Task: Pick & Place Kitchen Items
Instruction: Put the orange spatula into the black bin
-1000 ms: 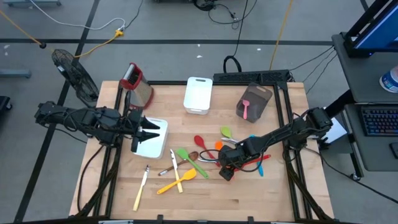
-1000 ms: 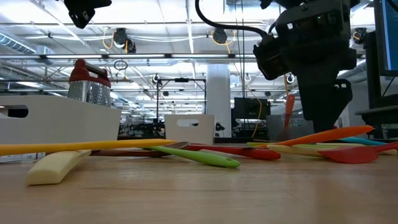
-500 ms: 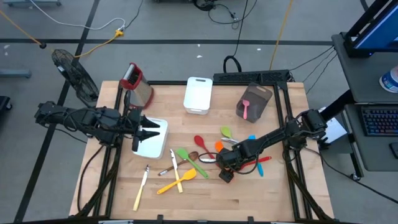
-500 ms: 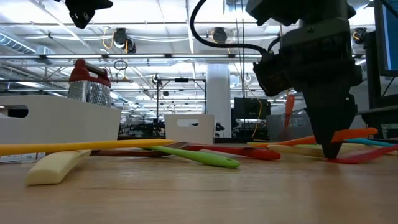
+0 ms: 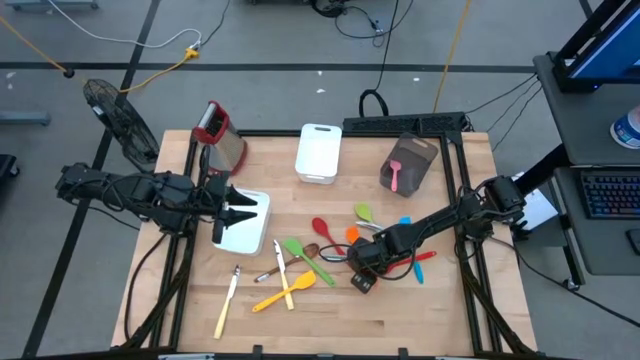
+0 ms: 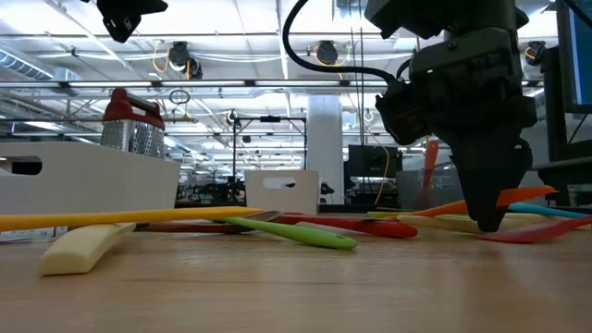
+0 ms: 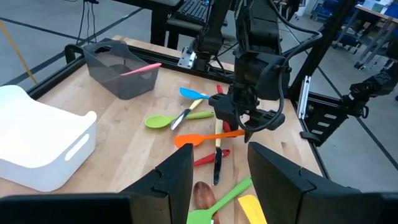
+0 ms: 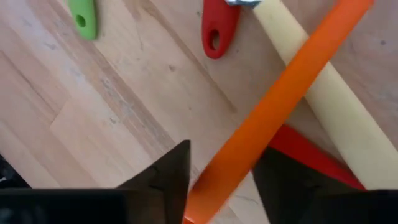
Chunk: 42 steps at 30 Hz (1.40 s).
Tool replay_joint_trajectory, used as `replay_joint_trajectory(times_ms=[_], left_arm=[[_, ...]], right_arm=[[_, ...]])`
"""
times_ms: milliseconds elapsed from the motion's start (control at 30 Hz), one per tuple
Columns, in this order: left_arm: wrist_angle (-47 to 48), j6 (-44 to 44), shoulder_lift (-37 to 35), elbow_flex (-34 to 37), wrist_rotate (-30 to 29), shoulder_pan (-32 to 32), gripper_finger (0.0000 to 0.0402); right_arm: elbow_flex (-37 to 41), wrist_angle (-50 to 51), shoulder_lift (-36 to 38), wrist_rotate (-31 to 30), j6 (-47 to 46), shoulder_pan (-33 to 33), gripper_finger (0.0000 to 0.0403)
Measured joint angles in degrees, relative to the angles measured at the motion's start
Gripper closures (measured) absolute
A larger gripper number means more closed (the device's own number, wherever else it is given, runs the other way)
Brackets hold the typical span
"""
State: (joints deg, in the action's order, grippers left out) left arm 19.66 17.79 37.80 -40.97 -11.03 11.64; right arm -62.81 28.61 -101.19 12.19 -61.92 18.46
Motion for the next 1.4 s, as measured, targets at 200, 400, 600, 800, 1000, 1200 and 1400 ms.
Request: replay_joint_trajectory(times_ms=[200,400,600,800,1000,1200,1400], left_arm=[[0.02,-0.08,0.00,0.00,-0.02,0.00,0.0245],[0.04,0.31,0.00,0.00,-0.04,0.00,0.0245],[0.04,0.38,0.01,0.00,-0.04,0.00,0.0245],[0.04,0.47,0.01,0.00,-0.04,0.00,0.0245],[-0.04,0.47,0.00,0.00,-0.04,0.00,0.0245],[-0.09,1.57,0.01,0.00,-0.04,0.00,0.0245],[-0.22,2.25,0.01,0.00,-0.07,0.00,0.0245]], right_arm=[[0.00,-1.04,0.00,-0.04,-0.06,-0.02,0.0328],[0.09,-1.25,0.73,-0.07,-0.42,-0.07,0.0376],[0.07,-1.35,4.27,-3.46,-2.26,-0.34,0.0376],[0.07,-0.94,9.97,-8.11,-3.49,-0.84,0.0374],[0.07,-0.59,18.66,-15.07,-6.00,-3.05,0.0375],[0.07,0.79,28.96,-19.25,-9.40,-7.24,0.0375],[0.02,4.89,38.06,-21.30,-11.43,-12.04,0.0375]])
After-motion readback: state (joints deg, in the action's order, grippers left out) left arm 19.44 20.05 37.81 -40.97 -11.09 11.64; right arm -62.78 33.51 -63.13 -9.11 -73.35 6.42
